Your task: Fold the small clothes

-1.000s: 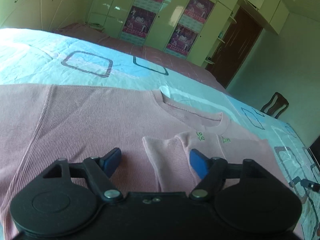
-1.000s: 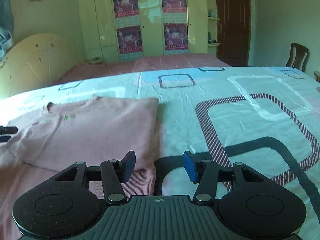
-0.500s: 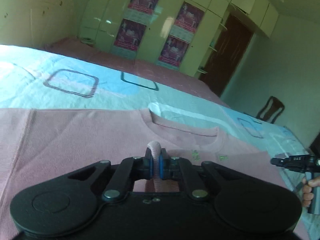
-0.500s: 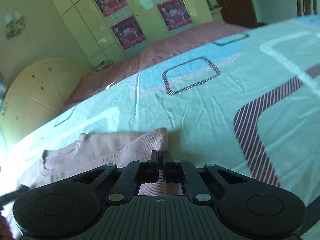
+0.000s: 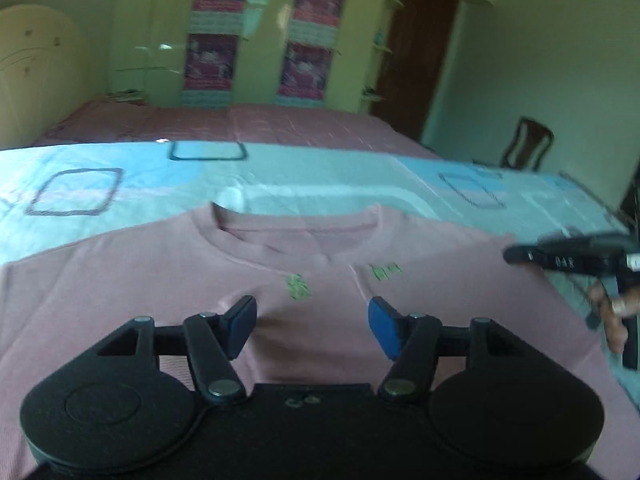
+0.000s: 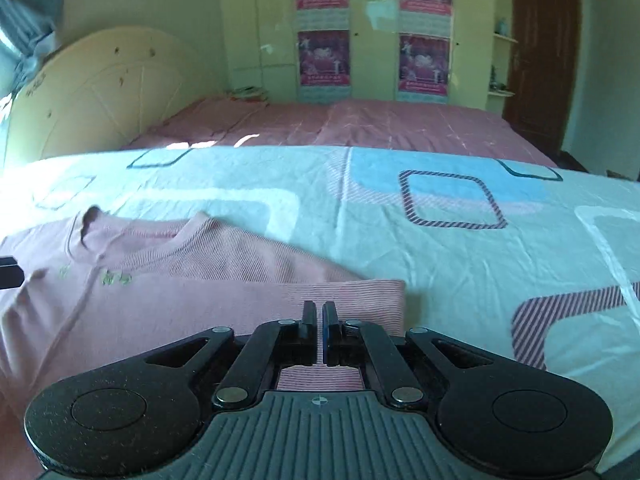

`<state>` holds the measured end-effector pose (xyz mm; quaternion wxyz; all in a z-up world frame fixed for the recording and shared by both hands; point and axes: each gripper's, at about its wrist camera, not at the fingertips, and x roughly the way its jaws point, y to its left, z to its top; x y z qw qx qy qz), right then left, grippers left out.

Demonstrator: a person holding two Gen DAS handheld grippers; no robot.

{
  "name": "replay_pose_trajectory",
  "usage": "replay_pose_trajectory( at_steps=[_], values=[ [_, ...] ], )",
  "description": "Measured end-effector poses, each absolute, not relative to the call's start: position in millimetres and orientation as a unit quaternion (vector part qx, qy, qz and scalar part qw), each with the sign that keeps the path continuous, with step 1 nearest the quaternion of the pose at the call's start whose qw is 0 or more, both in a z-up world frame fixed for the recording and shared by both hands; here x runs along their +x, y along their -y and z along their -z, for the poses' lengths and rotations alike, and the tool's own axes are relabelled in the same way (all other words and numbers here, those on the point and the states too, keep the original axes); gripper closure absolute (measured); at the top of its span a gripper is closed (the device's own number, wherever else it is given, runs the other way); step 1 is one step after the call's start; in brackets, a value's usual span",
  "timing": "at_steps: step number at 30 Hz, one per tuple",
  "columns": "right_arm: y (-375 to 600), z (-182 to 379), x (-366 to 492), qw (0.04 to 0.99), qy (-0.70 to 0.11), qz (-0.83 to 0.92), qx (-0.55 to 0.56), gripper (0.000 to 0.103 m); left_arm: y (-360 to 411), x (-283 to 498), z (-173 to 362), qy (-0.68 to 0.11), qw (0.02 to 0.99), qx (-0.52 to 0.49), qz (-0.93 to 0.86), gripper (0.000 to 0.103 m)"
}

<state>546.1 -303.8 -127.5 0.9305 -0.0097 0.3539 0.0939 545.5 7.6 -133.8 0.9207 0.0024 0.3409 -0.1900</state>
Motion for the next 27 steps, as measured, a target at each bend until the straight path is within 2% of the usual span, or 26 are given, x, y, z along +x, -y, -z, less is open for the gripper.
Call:
replay_pose_trajectory(
  at_steps=[2,7,10,14,17,23,27],
  values=[
    [312.3,136.6,556.7,0.93,-0.364,-0.043,-0.016,0.103,5.0,558.1,147.2,-0.349,0.919,0.045,0.176,0.044],
    [334.2,142.2,579.0,0.921,-0.39,-0.018,0.01,0.103,4.4,575.1,153.0,-0.35,0.919,0.04,0.177,0.033],
    [336.1,139.0,574.5,0.916,-0.4,-0.024,-0.01,0.103,6.0,561.4,147.2,-0.347,0.92,0.045,0.174,0.036],
    [337.1,118.2,531.8,0.922,-0.383,-0.055,0.009,0.103,-4.2,531.3,132.0,-0.33,0.925,0.028,0.184,0.034],
    [324.1,131.6,506.9,0.911,-0.406,-0.075,-0.008,0.103,-2.8,519.2,146.2,-0.355,0.917,0.059,0.174,0.033],
    [315.4,114.1,458.5,0.922,-0.383,-0.062,-0.003,0.103,-12.4,491.9,132.3,-0.337,0.926,0.034,0.166,0.032],
    [308.5,128.2,432.0,0.914,-0.403,-0.056,-0.006,0.103,-10.0,476.0,144.3,-0.351,0.92,0.062,0.165,0.031]
  ],
)
